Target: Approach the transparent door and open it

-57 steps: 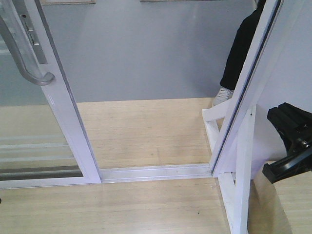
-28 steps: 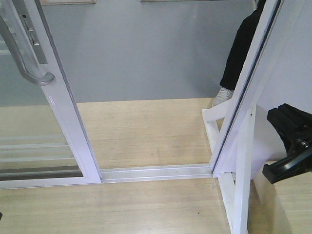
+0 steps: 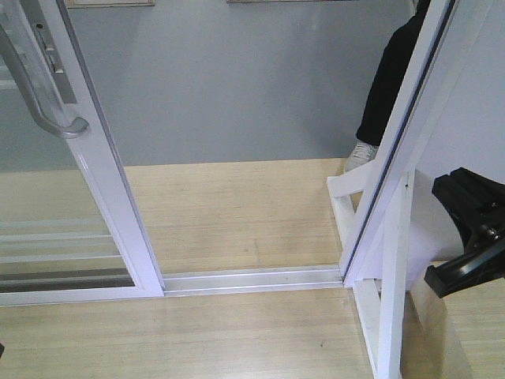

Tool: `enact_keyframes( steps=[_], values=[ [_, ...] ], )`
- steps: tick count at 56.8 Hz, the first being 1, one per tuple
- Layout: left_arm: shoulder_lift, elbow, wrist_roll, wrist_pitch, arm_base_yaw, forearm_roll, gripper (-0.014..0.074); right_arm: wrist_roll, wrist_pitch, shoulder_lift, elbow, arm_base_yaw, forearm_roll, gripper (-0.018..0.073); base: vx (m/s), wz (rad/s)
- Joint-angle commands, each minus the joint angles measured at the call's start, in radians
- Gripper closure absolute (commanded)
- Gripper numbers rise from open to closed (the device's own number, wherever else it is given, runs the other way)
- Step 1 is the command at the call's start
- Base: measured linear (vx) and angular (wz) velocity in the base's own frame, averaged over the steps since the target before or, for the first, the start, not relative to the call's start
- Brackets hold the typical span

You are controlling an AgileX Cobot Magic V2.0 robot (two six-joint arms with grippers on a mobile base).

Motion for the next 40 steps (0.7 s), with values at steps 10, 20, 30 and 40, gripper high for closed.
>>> enact_keyframes(
  steps=[10,20,30,40],
  values=[
    [-0.005,0.016,-0.009,-0.078,-0.006,-0.003,0.0603,-0.005,-0.083,0.001,-0.03,-0.006,-0.004,0.0565,0.0,0.0],
    [-0.005,0.016,-0.009,-0.078,-0.006,-0.003,0.0603,-0.004,0.017,-0.113,-0.024,0.018,0.022,0.0565,0.0,0.0],
    [-0.005,0.016,-0.009,-0.078,-0.006,-0.003,0.0603,-0.032,0.054,-0.336,0.133,0.011,0.018,0.0565,0.0,0.0],
    [-0.005,0.016,-0.009,-0.078,-0.006,-0.003,0.0603,-0.031,0.081,-0.61,0.3,-0.006,0.052,0.0565,0.0,0.0]
  ],
)
